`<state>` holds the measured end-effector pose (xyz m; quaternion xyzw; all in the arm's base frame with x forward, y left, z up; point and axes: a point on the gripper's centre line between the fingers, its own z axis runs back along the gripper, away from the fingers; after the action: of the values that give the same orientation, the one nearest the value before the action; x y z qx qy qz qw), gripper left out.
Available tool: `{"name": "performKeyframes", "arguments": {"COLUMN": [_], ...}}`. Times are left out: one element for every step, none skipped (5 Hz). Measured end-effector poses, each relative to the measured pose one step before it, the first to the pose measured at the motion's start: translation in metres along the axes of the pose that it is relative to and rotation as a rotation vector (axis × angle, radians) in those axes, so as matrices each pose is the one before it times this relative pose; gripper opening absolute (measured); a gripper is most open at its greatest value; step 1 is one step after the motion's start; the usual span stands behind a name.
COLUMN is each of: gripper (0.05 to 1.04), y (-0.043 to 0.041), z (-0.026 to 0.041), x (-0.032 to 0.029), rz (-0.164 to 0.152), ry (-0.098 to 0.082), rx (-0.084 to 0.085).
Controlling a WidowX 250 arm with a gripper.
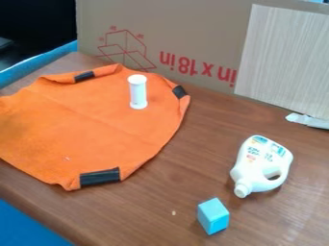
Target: Fold the cloth with the white object in it
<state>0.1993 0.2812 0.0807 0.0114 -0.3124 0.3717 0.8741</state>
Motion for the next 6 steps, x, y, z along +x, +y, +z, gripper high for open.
{"name": "performKeyframes", "arguments": {"gripper": [0.999, 0.955, 0.679, 0.358, 0.168, 0.068], "y": [-0.00507, -0.00175, 0.00169, 0.00116, 0.00098, 0.00069], "z": [-0.01350, -0.00568, -0.00283, -0.00144, -0.00026, 0.00015], "x": [-0.00906, -0.00197, 0.00030, -0.00064, -0.00070, -0.00078], "rz": [-0.0453, -0.0174, -0.0033, 0.0069, -0.0056, 0.0059], "ry": [0.0346, 0.0177, 0.0046, 0.0090, 0.0089, 0.0133], "rx": [0.0194, 0.0226, 0.0230, 0.0091, 0.0158, 0.0111]}}
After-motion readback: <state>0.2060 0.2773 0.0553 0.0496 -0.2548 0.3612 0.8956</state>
